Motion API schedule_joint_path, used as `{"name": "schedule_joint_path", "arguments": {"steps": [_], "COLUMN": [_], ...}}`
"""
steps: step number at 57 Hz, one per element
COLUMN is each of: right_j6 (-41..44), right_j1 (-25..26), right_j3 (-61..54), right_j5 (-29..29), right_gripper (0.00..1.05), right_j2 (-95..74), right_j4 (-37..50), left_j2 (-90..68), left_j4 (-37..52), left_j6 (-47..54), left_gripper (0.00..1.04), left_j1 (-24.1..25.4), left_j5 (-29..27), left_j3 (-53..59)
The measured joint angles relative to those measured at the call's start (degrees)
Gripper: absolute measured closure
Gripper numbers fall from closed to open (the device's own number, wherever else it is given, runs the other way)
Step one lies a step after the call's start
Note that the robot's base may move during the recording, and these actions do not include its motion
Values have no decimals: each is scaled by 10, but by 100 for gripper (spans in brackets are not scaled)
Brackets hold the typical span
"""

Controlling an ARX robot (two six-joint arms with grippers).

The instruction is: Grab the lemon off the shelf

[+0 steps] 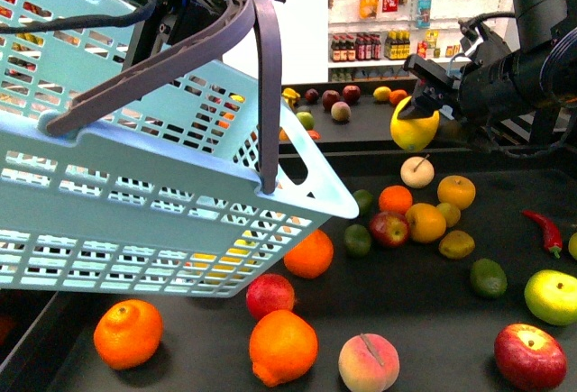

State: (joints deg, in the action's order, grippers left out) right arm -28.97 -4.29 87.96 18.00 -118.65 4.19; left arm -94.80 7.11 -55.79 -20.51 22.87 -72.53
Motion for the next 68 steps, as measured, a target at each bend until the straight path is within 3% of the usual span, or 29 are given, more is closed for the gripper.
{"name": "schedule_joint_path", "arguments": {"steps": [31,68], "right_j6": [5,3], "right_j1": [-106,-152], "right_j3": [-64,-6], "right_j5": [39,31], "right_gripper": [57,57], "right_j2": [95,51], "right_j4": [-6,-20], "left_j2": [0,0], "left_j4": [0,0], "left_j6": [0,0], "left_gripper": [95,95], "left_j1": [0,5], "left_j5": [0,-7], "left_j3": [0,0]}}
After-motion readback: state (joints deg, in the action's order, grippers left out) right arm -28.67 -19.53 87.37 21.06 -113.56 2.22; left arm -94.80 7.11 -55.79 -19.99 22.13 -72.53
